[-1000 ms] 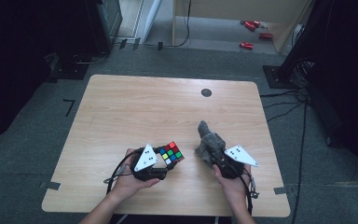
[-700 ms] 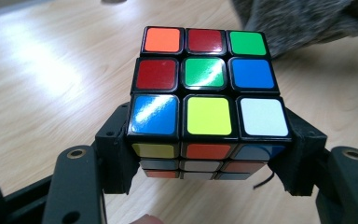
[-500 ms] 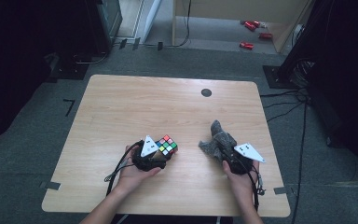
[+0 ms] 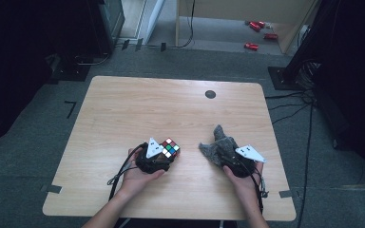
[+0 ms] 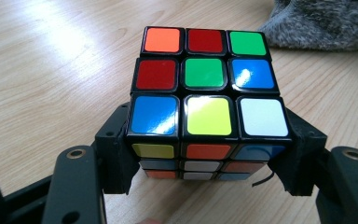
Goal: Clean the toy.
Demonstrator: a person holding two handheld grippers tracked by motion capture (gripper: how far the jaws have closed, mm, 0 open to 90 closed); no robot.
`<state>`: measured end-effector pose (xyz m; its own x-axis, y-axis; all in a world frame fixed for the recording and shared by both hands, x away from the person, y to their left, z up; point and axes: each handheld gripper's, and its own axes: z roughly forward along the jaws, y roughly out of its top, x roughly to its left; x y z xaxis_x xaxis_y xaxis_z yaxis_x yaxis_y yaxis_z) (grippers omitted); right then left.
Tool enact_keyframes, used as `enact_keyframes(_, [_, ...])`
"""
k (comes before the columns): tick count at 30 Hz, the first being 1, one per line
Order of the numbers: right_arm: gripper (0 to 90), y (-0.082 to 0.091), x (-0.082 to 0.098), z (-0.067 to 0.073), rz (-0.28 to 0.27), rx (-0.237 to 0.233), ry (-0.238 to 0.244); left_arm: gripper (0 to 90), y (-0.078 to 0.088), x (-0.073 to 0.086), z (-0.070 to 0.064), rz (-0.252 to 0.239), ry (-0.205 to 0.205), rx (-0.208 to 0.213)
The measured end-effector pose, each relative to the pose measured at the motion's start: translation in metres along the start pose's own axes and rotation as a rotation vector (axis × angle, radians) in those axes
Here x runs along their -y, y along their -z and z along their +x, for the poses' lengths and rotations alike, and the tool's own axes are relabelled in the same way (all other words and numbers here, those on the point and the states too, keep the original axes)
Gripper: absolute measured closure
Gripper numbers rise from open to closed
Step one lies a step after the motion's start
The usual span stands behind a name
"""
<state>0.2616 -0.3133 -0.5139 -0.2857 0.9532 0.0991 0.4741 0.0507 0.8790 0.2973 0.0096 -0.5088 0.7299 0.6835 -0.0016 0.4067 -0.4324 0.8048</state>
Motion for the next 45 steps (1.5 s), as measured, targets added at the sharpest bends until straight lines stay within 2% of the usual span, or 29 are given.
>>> enact_keyframes(2, [14.5,0.001,-0.003,0.002,0.016,0.006,0.005,34.9,-0.001,0.001,0.000,0.003,0.001,0.000])
enact_keyframes(3, [11.2,0.002,-0.004,0.003,0.020,0.006,0.000,34.8,-0.001,0.001,0.000,0.005,0.001,0.000])
enact_keyframes(5, [7.5,0.004,-0.004,0.005,0.013,0.022,0.030,34.9,-0.001,0.001,-0.001,0.006,-0.001,0.000])
enact_keyframes(7, [0.2,0.007,-0.005,0.005,0.010,0.011,0.029,34.8,-0.002,0.001,-0.001,0.008,0.005,-0.001])
enact_keyframes(11, [0.0,0.013,-0.008,0.002,-0.005,0.000,0.015,34.8,-0.002,0.001,0.000,0.007,0.011,-0.003])
enact_keyframes(17, [0.0,0.017,-0.009,-0.001,0.005,0.002,0.006,34.8,-0.003,0.002,-0.001,0.005,0.003,-0.003])
enact_keyframes(24, [0.0,0.020,-0.009,0.000,0.009,-0.007,0.037,33.5,-0.003,0.002,-0.003,-0.002,0.000,-0.020])
enact_keyframes(28, [0.0,0.022,-0.008,-0.001,0.011,-0.013,0.039,24.6,0.002,0.001,-0.005,-0.032,-0.015,-0.026])
enact_keyframes(30, [0.0,0.023,-0.009,-0.002,0.013,-0.020,0.038,15.1,0.007,-0.001,-0.005,-0.049,-0.006,-0.016])
enact_keyframes(32, [0.0,0.026,-0.010,-0.003,0.014,-0.023,0.031,12.1,0.014,-0.002,-0.006,-0.061,-0.015,-0.022])
enact_keyframes(33, [0.0,0.027,-0.011,-0.004,0.010,-0.027,0.029,8.9,0.018,-0.002,-0.006,-0.065,-0.009,-0.014])
enact_keyframes(37, [0.0,0.034,-0.014,-0.004,0.005,-0.026,0.024,8.4,0.037,-0.001,0.000,-0.079,0.034,-0.022])
enact_keyframes(42, [0.0,0.043,-0.018,-0.007,0.015,-0.048,0.011,8.4,0.056,-0.002,0.013,-0.132,0.161,-0.021])
enact_keyframes(43, [0.0,0.045,-0.019,-0.008,0.016,-0.048,0.007,8.4,0.059,-0.001,0.014,-0.135,0.173,-0.017])
enact_keyframes(45, [0.0,0.046,-0.022,-0.011,0.022,-0.046,0.005,8.4,0.063,0.001,0.013,-0.120,0.172,-0.023])
